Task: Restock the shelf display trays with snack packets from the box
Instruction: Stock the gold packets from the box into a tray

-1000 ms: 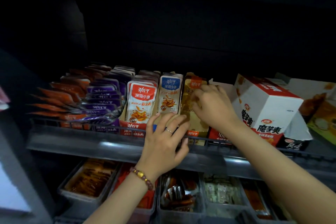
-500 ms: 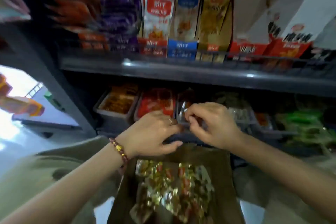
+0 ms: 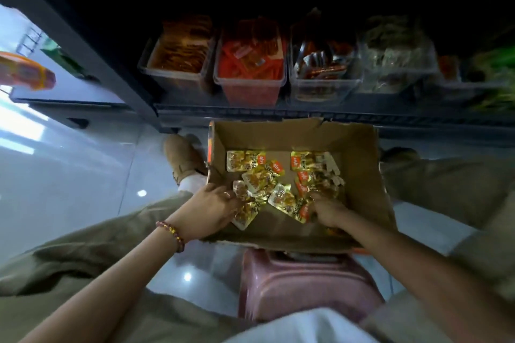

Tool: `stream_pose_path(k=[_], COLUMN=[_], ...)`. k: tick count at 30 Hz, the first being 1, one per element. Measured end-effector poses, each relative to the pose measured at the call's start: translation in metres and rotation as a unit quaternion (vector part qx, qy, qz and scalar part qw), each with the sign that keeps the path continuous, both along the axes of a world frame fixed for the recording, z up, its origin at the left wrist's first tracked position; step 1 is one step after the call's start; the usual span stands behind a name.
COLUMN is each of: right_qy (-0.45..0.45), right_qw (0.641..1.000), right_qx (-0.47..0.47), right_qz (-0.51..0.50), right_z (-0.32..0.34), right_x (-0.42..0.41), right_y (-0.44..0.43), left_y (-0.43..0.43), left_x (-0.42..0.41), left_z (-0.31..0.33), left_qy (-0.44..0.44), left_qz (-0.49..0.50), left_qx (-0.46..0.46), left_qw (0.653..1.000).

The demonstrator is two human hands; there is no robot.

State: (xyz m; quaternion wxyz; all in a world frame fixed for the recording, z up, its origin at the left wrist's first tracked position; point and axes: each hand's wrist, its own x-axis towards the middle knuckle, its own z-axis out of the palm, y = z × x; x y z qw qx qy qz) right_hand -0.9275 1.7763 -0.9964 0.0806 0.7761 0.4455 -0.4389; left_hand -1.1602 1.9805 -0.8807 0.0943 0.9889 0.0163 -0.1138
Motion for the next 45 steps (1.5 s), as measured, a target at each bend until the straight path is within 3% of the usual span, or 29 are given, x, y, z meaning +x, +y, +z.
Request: stream_pose_path(k=[3,6,8,14,18,21,25,27,29,31,33,36,38,40,43,45], right_qy=[0.025,0.0,0.016,0.012,0.012,0.034,0.004,0.041,0.068,0.045,-0.024,-0.084,-0.088,-0.096,-0.096,-0.11], right_qw=[0.994,0.991,0.989,0.995,0.999,0.981,0.877,0.849,0.856,0.882,0.925,0.987,0.996,0.991,0.989,0.989], right_qx=[-0.079,-0.132,-0.134,-0.082,0.036,0.172,0.413,0.476,0.5,0.464,0.347,0.109,0.017,-0.063,-0.099,-0.077], right_qz=[-0.069,0.034,0.068,0.046,0.027,0.082,0.246,0.225,0.112,-0.067,-0.15,-0.08,0.011,0.065,0.05,0.06], right_z=[-0.009,-0.005,-0.008,-0.024,-0.013,0.016,0.06,0.076,0.085,0.074,0.054,0.019,-0.001,-0.015,-0.027,-0.031], right_x=[-0.013,-0.016,-0.022,-0.045,-0.045,-0.041,-0.049,-0.054,-0.055,-0.047,-0.035,-0.019,-0.02,-0.026,-0.038,-0.043], right_y=[0.007,0.022,0.032,0.038,0.037,0.042,0.051,0.055,0.064,0.076,0.092,0.114,0.126,0.131,0.126,0.116], left_y=[-0.002,-0.004,-0.007,-0.014,-0.018,-0.018,-0.033,-0.035,-0.03,-0.025,-0.017,-0.002,0.007,0.012,0.013,0.013], left_x=[-0.004,0.003,0.009,0.019,0.017,0.017,0.026,0.031,0.034,0.033,0.029,0.023,0.018,0.014,0.015,0.02], left_z=[-0.007,-0.004,-0.001,-0.008,-0.01,-0.014,-0.009,-0.004,-0.001,0.003,0.005,0.008,0.013,0.02,0.026,0.03], left_qy=[0.0,-0.022,-0.032,-0.013,-0.001,-0.044,0.009,0.036,0.048,0.033,-0.004,-0.057,-0.097,-0.122,-0.153,-0.171], left_qz=[0.018,0.047,0.056,0.04,0.035,0.078,0.221,0.32,0.364,0.38,0.423,0.504,0.546,0.572,0.587,0.581], left_qx=[-0.009,-0.039,-0.045,-0.03,-0.022,-0.031,-0.138,-0.221,-0.22,-0.188,-0.219,-0.352,-0.411,-0.437,-0.469,-0.483], left_qw=[1.0,0.998,0.997,0.999,0.999,0.995,0.965,0.921,0.904,0.905,0.879,0.787,0.724,0.683,0.642,0.632])
